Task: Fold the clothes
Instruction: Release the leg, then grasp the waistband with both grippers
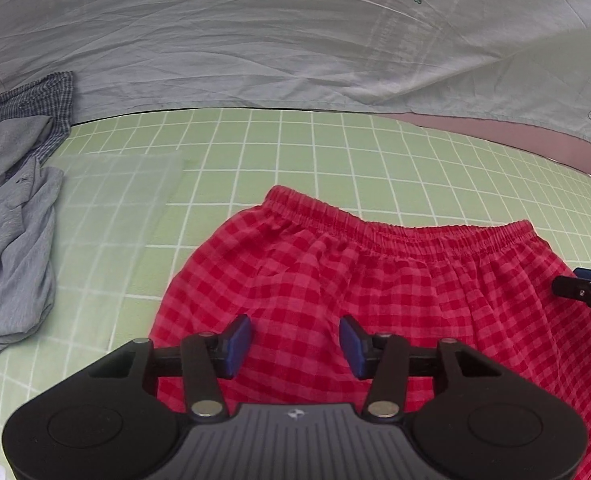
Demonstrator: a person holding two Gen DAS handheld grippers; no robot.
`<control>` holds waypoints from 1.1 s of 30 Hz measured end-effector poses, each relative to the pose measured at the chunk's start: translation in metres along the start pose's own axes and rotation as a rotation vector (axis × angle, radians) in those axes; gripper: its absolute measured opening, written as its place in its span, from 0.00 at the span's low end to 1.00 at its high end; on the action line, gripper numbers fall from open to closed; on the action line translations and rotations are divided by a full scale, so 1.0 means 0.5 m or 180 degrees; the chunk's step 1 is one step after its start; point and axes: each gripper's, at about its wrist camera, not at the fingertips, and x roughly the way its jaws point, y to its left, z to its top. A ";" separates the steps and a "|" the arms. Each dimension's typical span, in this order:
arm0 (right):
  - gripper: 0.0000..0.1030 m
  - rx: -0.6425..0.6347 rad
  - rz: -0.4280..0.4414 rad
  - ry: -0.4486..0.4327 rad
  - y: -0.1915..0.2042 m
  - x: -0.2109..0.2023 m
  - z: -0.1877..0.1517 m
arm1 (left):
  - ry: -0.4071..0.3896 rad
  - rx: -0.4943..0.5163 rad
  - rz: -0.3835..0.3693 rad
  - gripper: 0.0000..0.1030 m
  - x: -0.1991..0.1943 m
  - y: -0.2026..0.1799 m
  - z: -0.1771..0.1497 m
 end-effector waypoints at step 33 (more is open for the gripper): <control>0.41 0.0032 -0.0313 -0.0259 -0.022 -0.050 0.027 | -0.0391 -0.0905 0.0525 0.41 -0.035 0.155 0.030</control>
